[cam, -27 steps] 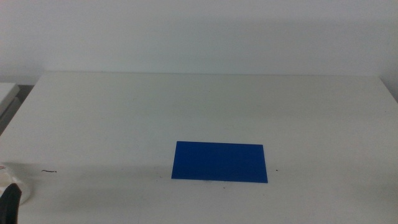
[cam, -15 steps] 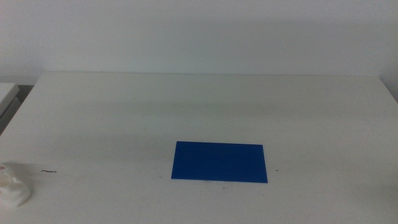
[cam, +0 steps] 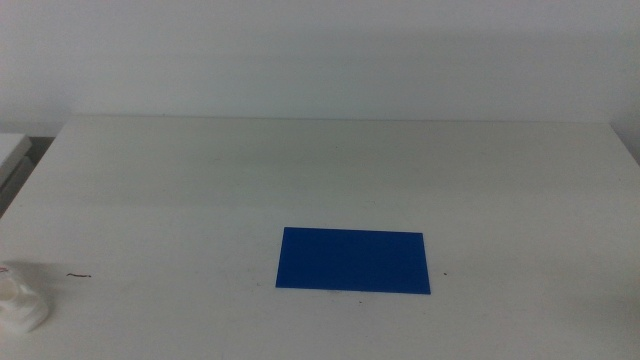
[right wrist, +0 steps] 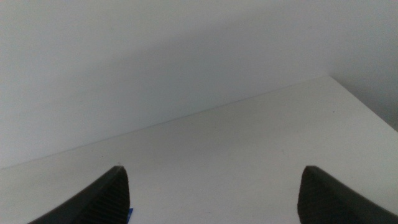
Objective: Use one arm to grab the shoe from the table and place it on the mat.
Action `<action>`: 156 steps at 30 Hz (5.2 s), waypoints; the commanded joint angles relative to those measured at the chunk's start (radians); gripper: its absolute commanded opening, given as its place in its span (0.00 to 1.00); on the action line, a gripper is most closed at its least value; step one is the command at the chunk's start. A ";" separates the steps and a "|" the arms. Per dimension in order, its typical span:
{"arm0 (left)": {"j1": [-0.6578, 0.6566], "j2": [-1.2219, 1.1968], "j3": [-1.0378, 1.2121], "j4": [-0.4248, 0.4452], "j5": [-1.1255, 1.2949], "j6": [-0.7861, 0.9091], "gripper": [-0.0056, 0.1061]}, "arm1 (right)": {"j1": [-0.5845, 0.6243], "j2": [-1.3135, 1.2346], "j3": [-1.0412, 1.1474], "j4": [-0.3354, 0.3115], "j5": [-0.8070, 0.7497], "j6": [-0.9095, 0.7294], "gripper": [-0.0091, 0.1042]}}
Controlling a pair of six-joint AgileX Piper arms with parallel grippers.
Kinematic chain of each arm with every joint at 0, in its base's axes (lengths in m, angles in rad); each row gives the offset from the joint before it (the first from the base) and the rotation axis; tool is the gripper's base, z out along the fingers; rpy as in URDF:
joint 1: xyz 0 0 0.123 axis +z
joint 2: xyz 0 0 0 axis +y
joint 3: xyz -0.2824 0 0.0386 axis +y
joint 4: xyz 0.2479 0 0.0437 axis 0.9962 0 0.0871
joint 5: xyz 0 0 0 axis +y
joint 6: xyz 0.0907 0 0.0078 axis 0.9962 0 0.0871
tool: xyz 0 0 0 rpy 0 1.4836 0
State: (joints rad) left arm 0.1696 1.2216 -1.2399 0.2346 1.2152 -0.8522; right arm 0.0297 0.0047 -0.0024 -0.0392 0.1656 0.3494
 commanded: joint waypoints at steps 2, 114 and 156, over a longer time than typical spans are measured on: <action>0.012 0.079 -0.018 0.019 0.006 -0.071 0.89 | 0.002 -0.005 0.002 -0.010 -0.008 -0.005 0.78; -0.872 1.072 -0.677 -0.261 -0.012 -1.279 0.79 | 0.002 -0.005 0.002 -0.010 -0.008 -0.005 0.78; -0.089 -1.008 1.043 -0.113 -1.089 0.563 0.89 | 0.002 -0.005 0.002 -0.010 -0.008 -0.005 0.78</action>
State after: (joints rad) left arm 0.0609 0.2863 -0.2219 0.1290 0.1386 -0.2892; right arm 0.0297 0.0047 -0.0024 -0.0392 0.1656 0.3494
